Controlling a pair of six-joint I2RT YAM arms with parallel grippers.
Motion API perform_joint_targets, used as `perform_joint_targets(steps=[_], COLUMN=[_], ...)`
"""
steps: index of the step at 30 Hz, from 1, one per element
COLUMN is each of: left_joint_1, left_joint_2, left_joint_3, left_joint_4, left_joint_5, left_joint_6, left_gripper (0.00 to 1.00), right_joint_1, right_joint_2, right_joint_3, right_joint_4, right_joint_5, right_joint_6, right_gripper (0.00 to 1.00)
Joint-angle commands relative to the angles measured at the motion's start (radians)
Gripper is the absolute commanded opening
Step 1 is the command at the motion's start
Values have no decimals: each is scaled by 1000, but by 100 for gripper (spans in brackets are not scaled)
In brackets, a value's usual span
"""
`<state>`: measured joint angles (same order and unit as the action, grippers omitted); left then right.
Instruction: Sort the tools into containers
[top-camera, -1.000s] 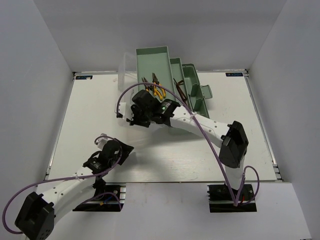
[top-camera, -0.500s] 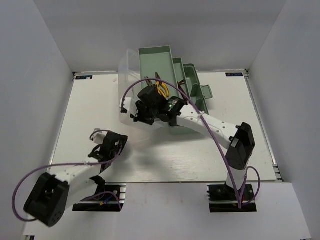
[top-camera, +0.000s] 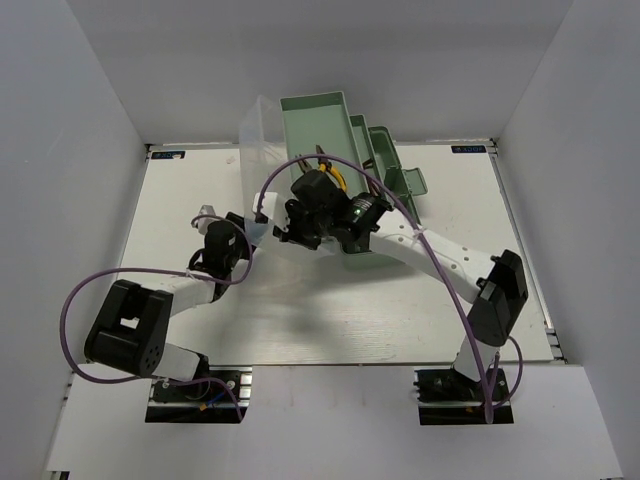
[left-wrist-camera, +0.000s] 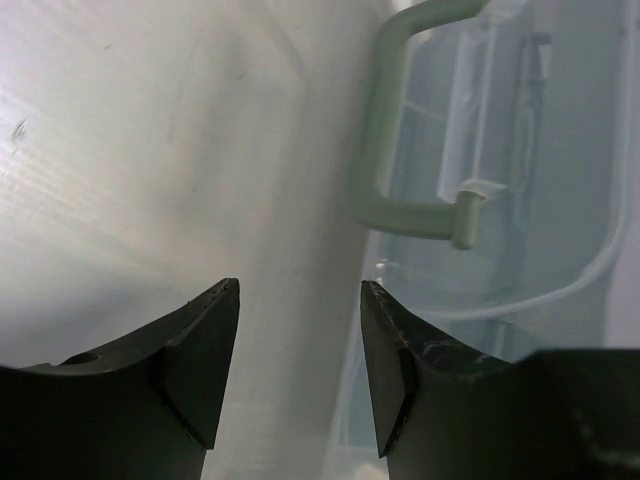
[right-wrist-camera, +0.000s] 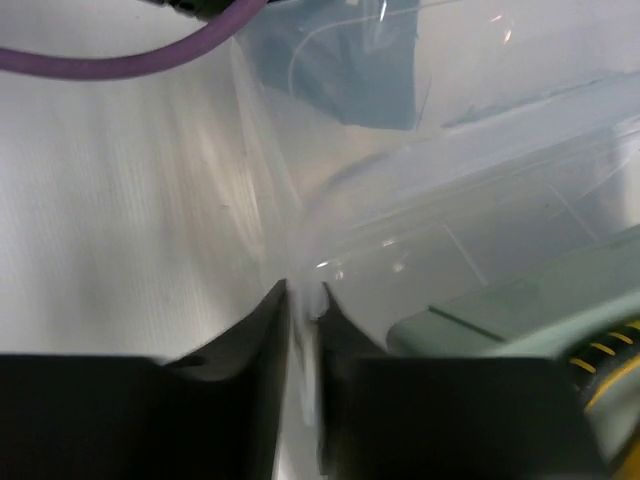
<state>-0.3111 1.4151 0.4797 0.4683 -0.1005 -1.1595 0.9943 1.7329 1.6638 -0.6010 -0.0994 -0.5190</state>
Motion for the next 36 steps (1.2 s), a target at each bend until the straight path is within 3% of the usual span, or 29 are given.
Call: perform_joint_targets(steps=[1,2,3,5,11,14,16,17,19,20,22,23,26,33,35,36], left_joint_1=[13,14,24,24,44,44,53,53,53,53,53,53,53,53,53,53], left_joint_2=[-19,-19,-19,-19,14,24,24,33,33,33,33,33,42,51,51,62], left_joint_3=[65,65,79,89,157,171,192,203,218,235,269,281,332,438,464,473], left_joint_4=[96,81,81,69,9,-2,-13,-13,-22,-31,-43,-57,-95,-187,-201,-201], left_joint_5=[125,139,139,149,160,160,171,171,182,182,193,203,212,222,222,222], left_joint_6=[64,73,73,73,73,73,83,83,95,95,107,107,129,161,170,170], left_gripper=[62,62,62,62,62,62,61,61,61,61,61,61,61,61,61,61], right_joint_1=[4,6,4,9,7,6,6,4,-12,-23,-95,-149,-313,-650,-735,-806], right_joint_2=[-105,-105,-108,-110,-142,-170,-187,-209,-228,-249,-280,-288,-299,-199,-133,-112], right_joint_3=[25,27,31,46,132,169,177,162,41,-4,-186,-218,-242,-277,-254,-222], right_joint_4=[133,121,115,81,1,-43,-36,-16,181,257,557,591,436,305,276,185], right_joint_5=[10,4,-9,-26,-29,21,134,229,453,669,763,764,715,557,439,331], right_joint_6=[-38,-39,-42,-42,-42,-78,-126,-140,-208,-228,-361,-334,-169,116,155,177], right_gripper=[28,39,56,68,70,60,51,27,0,0,0,0,0,0,0,0])
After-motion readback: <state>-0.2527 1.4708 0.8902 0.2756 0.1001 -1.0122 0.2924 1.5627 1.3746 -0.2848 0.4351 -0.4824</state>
